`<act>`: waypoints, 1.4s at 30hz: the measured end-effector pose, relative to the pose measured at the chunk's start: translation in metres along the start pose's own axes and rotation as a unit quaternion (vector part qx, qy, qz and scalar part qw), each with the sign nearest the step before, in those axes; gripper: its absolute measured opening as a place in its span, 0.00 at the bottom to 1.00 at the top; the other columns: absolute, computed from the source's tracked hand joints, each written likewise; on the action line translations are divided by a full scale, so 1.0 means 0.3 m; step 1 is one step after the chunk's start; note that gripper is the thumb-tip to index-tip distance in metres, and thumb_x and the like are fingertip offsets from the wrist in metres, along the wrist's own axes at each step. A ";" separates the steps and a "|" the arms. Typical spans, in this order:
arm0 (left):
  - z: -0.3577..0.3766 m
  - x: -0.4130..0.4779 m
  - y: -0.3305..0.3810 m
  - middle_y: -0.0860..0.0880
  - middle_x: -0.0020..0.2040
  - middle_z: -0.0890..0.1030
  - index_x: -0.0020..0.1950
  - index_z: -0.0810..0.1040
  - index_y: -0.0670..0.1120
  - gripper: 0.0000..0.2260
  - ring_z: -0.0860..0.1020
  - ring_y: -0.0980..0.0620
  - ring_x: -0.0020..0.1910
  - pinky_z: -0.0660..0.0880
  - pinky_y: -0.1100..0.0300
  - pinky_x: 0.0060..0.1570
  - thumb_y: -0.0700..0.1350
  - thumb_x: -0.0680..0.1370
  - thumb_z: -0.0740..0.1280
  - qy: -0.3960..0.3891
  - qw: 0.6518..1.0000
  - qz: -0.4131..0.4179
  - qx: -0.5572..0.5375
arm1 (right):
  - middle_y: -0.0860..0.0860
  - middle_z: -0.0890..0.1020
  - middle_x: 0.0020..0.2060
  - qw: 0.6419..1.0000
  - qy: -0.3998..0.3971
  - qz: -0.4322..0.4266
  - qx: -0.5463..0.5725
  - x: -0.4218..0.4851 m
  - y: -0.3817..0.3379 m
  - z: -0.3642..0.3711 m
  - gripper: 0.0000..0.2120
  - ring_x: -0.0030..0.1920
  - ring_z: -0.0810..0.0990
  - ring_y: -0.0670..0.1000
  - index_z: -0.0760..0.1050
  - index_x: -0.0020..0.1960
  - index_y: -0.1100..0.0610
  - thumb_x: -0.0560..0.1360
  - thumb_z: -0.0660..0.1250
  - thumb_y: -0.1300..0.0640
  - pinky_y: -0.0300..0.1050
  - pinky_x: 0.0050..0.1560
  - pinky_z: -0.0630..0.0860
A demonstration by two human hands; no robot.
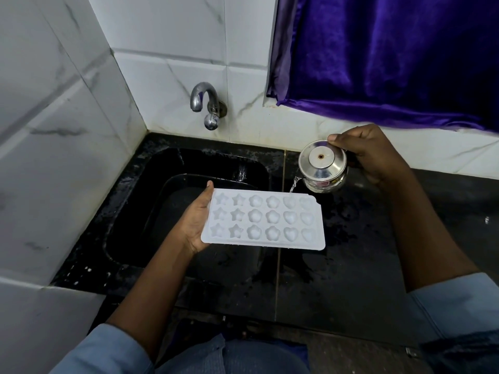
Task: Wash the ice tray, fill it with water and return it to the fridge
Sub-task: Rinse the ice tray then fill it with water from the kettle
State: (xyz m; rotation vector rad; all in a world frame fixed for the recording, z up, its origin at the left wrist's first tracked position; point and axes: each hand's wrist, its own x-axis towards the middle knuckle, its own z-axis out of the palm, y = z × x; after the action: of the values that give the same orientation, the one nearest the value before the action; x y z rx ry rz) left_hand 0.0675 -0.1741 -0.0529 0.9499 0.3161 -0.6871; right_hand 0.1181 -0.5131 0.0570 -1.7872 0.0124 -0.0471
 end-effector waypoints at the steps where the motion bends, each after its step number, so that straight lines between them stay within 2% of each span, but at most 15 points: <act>1: -0.001 0.002 0.001 0.38 0.69 0.81 0.73 0.77 0.42 0.35 0.82 0.36 0.66 0.83 0.41 0.57 0.69 0.84 0.53 0.001 1.000 0.002 0.002 | 0.78 0.79 0.48 1.000 -0.001 0.000 0.000 0.001 -0.001 0.000 0.21 0.43 0.78 0.62 0.82 0.48 0.73 0.74 0.76 0.52 0.56 0.49 0.72; 8: -0.005 0.013 0.004 0.38 0.69 0.81 0.73 0.77 0.43 0.34 0.81 0.36 0.66 0.78 0.38 0.62 0.69 0.83 0.53 0.015 1.000 0.007 0.003 | 0.80 0.77 0.48 1.000 -0.013 0.004 0.000 0.006 0.005 -0.006 0.30 0.43 0.77 0.62 0.82 0.45 0.70 0.66 0.82 0.42 0.57 0.49 0.71; 11: -0.008 0.019 0.002 0.38 0.69 0.81 0.74 0.77 0.43 0.35 0.80 0.36 0.67 0.76 0.37 0.64 0.69 0.83 0.54 0.012 1.000 0.007 0.000 | 0.78 0.79 0.47 1.000 -0.007 0.003 0.004 0.005 0.004 -0.007 0.24 0.43 0.77 0.62 0.83 0.44 0.69 0.69 0.79 0.46 0.56 0.49 0.72; 15: -0.007 0.024 0.000 0.38 0.70 0.80 0.75 0.76 0.43 0.35 0.79 0.35 0.69 0.75 0.36 0.67 0.69 0.83 0.54 0.010 1.000 0.009 -0.002 | 0.68 0.81 0.42 1.000 -0.003 0.003 0.015 0.003 0.002 0.001 0.14 0.42 0.76 0.61 0.85 0.41 0.63 0.72 0.77 0.51 0.56 0.48 0.70; 18: -0.004 0.026 -0.003 0.38 0.70 0.80 0.74 0.77 0.43 0.35 0.79 0.35 0.69 0.74 0.36 0.67 0.69 0.83 0.55 0.009 1.000 0.008 0.001 | 0.66 0.82 0.40 1.000 -0.004 -0.003 0.022 0.001 -0.005 0.015 0.10 0.41 0.77 0.61 0.85 0.41 0.63 0.77 0.75 0.57 0.53 0.47 0.72; 23: 0.004 0.026 -0.010 0.37 0.70 0.80 0.74 0.77 0.42 0.35 0.79 0.35 0.69 0.73 0.36 0.69 0.69 0.82 0.56 0.009 1.000 0.007 0.006 | 0.54 0.83 0.30 0.999 -0.024 -0.003 0.033 0.001 -0.022 0.056 0.13 0.33 0.78 0.53 0.86 0.36 0.58 0.78 0.73 0.59 0.46 0.40 0.73; 26: 0.005 0.024 -0.012 0.37 0.71 0.79 0.75 0.76 0.42 0.36 0.78 0.34 0.70 0.72 0.35 0.70 0.69 0.82 0.56 0.006 1.000 0.005 0.006 | 0.53 0.84 0.31 0.999 -0.038 -0.007 0.029 0.001 -0.034 0.076 0.12 0.31 0.79 0.50 0.86 0.37 0.58 0.79 0.73 0.59 0.42 0.38 0.75; 29: 0.006 0.023 -0.010 0.37 0.71 0.79 0.75 0.76 0.43 0.35 0.78 0.34 0.70 0.72 0.35 0.70 0.69 0.83 0.56 0.005 1.000 0.011 0.011 | 0.53 0.85 0.32 0.999 -0.042 -0.010 0.026 0.002 -0.046 0.090 0.12 0.32 0.80 0.49 0.86 0.38 0.58 0.79 0.73 0.59 0.42 0.39 0.76; 32: 0.008 0.020 -0.009 0.38 0.70 0.80 0.75 0.76 0.43 0.35 0.79 0.35 0.69 0.75 0.36 0.67 0.69 0.83 0.55 0.002 1.000 0.012 0.008 | 0.53 0.86 0.33 0.998 -0.045 -0.012 0.029 -0.002 -0.058 0.096 0.12 0.33 0.81 0.49 0.86 0.38 0.57 0.79 0.72 0.59 0.42 0.40 0.77; 36: 0.015 0.013 -0.009 0.38 0.70 0.80 0.75 0.76 0.43 0.35 0.80 0.36 0.68 0.81 0.39 0.60 0.69 0.84 0.53 -0.010 1.000 0.009 0.004 | 0.47 0.82 0.26 0.998 -0.046 -0.023 0.031 -0.017 -0.068 0.102 0.12 0.26 0.76 0.42 0.82 0.39 0.62 0.80 0.70 0.62 0.34 0.31 0.72; 42: 0.006 0.013 -0.022 0.38 0.72 0.79 0.76 0.75 0.43 0.35 0.78 0.35 0.70 0.75 0.36 0.66 0.69 0.83 0.54 -0.004 1.000 0.013 0.002 | 0.48 0.82 0.27 0.998 -0.046 -0.017 0.034 -0.035 -0.071 0.101 0.13 0.26 0.76 0.43 0.83 0.37 0.61 0.80 0.70 0.62 0.35 0.31 0.71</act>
State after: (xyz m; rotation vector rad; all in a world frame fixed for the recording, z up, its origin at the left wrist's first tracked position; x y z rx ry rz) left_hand 0.0659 -0.1798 -0.0583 0.9542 0.2950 -0.6677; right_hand 0.1084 -0.4786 0.0710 -1.7197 -0.0854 0.0106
